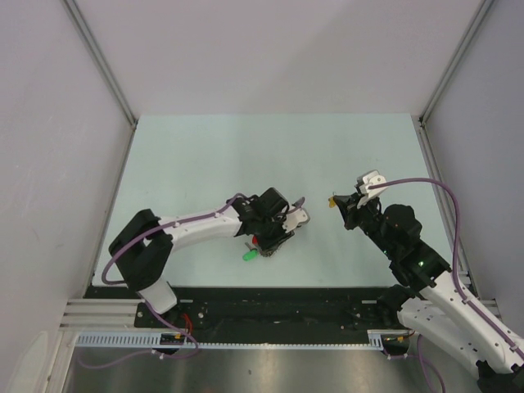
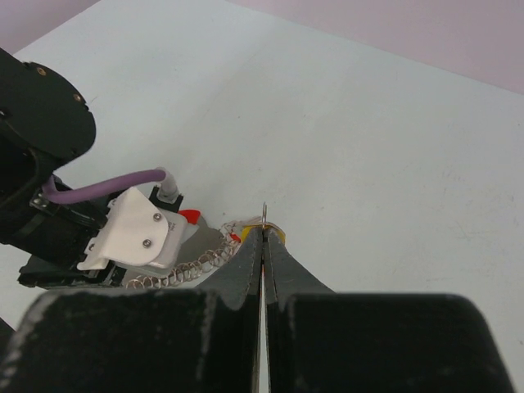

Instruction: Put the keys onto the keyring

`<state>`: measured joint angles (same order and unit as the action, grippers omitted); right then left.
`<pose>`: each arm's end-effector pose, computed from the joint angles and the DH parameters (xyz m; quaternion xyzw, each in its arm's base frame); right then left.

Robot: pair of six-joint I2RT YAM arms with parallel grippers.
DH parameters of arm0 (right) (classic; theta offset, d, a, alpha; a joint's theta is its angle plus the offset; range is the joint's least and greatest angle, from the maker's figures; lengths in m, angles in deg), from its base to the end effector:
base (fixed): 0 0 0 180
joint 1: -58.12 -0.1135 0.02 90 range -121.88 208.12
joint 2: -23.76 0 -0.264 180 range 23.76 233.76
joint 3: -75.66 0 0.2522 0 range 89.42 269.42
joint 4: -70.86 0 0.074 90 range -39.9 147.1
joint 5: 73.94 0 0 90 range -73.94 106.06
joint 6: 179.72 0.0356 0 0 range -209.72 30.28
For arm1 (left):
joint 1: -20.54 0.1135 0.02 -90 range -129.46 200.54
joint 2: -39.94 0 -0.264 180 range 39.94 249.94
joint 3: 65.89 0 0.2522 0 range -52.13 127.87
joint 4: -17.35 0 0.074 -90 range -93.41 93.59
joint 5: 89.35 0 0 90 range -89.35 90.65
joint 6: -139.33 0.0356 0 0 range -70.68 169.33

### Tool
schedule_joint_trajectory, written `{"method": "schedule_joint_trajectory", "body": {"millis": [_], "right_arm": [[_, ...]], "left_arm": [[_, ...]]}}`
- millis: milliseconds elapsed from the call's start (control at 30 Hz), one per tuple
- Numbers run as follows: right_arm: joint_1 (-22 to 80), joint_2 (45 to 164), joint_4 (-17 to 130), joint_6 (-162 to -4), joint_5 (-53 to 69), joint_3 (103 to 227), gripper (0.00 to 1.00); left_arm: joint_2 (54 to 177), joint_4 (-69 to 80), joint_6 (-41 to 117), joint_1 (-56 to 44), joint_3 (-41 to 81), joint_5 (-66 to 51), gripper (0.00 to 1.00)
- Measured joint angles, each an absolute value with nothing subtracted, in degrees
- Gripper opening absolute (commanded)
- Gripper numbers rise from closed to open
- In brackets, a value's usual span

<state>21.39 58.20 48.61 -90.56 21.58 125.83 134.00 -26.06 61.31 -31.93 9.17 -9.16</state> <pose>0.1253 0.0892 0.3187 -0.2097 0.7159 0.1707 0.6437 0.1948 -0.2635 0.1981 0.5332 0.8077 -0.1601 0.1942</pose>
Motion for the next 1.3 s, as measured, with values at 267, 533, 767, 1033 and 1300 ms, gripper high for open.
{"method": "schedule_joint_trajectory", "body": {"millis": [267, 533, 767, 1033, 1300], "right_arm": [[21.4, 58.2, 48.6, -90.6, 21.2, 125.8, 0.00], [21.4, 58.2, 48.6, -90.5, 20.9, 125.8, 0.00], [21.4, 58.3, 48.6, -90.5, 20.5, 125.8, 0.00], [21.4, 58.3, 48.6, -90.5, 20.5, 125.8, 0.00], [21.5, 58.1, 48.6, -90.5, 20.2, 125.8, 0.00]], "left_arm": [[136.5, -26.0, 60.9, -31.9, 9.2, -9.6, 0.37], [139.4, -25.8, 60.2, -31.9, 9.2, -9.6, 0.33], [139.4, -25.6, 59.5, -31.9, 9.1, -9.4, 0.10], [135.3, -24.5, 58.3, -31.8, 8.2, -8.5, 0.01], [125.6, -19.7, 57.7, -31.1, 6.7, -5.4, 0.01]]}}
